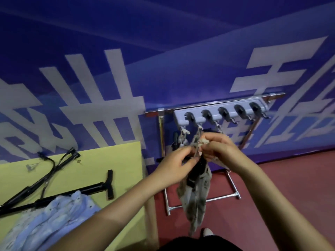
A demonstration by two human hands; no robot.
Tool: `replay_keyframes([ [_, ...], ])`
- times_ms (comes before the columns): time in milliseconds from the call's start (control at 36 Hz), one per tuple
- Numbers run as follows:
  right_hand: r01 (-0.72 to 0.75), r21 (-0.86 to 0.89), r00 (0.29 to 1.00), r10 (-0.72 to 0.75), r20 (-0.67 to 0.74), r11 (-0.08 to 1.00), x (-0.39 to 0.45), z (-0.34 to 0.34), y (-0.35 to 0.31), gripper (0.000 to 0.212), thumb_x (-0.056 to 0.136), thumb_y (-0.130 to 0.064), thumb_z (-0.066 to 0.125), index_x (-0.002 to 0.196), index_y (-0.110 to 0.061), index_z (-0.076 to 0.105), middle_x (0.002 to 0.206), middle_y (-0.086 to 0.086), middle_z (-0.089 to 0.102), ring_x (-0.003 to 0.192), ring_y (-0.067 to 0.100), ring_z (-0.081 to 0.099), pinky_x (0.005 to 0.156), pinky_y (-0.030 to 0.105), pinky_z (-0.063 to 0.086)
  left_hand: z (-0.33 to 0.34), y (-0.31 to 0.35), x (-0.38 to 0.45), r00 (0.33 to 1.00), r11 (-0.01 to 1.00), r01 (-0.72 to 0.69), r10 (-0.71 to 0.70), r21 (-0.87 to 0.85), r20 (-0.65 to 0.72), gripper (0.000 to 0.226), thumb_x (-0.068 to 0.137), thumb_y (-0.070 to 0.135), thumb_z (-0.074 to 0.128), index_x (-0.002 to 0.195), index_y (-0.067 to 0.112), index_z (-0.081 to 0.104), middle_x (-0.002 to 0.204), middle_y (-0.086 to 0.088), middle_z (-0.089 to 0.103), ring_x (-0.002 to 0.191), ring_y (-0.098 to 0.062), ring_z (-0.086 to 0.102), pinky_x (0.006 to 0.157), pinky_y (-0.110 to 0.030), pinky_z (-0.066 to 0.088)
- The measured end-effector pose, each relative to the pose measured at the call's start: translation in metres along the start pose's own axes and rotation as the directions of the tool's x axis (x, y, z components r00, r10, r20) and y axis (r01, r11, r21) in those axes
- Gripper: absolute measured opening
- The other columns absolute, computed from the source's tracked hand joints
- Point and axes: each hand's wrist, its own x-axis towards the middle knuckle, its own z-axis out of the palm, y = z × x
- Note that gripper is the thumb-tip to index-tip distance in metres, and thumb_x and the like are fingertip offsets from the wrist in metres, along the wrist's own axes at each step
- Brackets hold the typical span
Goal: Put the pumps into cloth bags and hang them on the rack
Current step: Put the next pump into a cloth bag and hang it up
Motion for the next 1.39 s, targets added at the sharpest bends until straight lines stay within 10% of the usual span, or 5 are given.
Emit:
replay_keyframes([
  [417,-0.192,-0.072,0.977,0.184,-0.109,0.979,-0.036,-0.226,0.003,0.011,0.075,-0.012,0.057,0.064,-0.01,0.054,0.055,0.003,0.026,0.047,0.011,0.02,0.045,0.024,0.016,0.165,0.037,0.146,0.995,0.992,-0.053,0.042,0.116,0.096,0.03,0.095,0.026,0.04,0.078,0.005,0.052,0.082,-0.004,0.049,0.08,-0.02,0.05,0.071,-0.032,0.034],
  [694,-0.172,-0.681,0.984,0.093,-0.151,0.712,-0.001,-0.287,0.008,0.019,0.091,-0.012,0.054,0.072,-0.008,0.053,0.06,-0.004,0.048,0.055,0.009,0.042,0.057,0.031,0.034,0.194,0.028,0.231,0.983,0.979,0.135,-0.152,0.153,0.101,0.028,0.097,0.009,0.046,0.072,0.021,0.044,0.072,0.008,0.046,0.075,-0.018,0.049,0.063,-0.031,0.03],
  [1000,-0.221,-0.427,0.971,0.158,-0.179,0.877,0.049,-0.298,0.038,0.028,0.094,-0.016,0.059,0.067,-0.017,0.053,0.056,-0.006,0.05,0.055,0.009,0.048,0.061,0.028,0.041,0.172,0.014,0.258,0.959,0.89,0.2,-0.263,0.41,0.103,0.025,0.102,0.024,0.038,0.094,0.01,0.058,0.089,-0.003,0.05,0.088,-0.025,0.053,0.067,-0.033,0.034],
  [1250,-0.267,-0.459,0.961,0.195,-0.198,0.847,0.085,-0.299,0.069,0.018,0.092,-0.021,0.057,0.077,-0.011,0.058,0.07,0.008,0.056,0.067,0.016,0.054,0.069,0.038,0.047,0.153,0.002,0.27,0.897,0.776,0.336,-0.437,0.534,0.07,0.036,0.099,0.027,0.037,0.084,0.011,0.065,0.083,-0.009,0.058,0.078,-0.029,0.057,0.065,-0.042,0.045],
  [1389,-0.276,-0.449,0.95,0.17,-0.262,0.85,0.093,-0.299,0.082,0.022,0.09,-0.021,0.058,0.081,0.0,0.059,0.07,0.011,0.055,0.067,0.02,0.053,0.067,0.04,0.048,0.155,0.006,0.281,0.851,0.744,0.417,-0.521,0.521,0.063,0.036,0.098,0.017,0.038,0.066,0.014,0.053,0.064,-0.005,0.047,0.057,-0.02,0.041,0.05,-0.032,0.027],
])
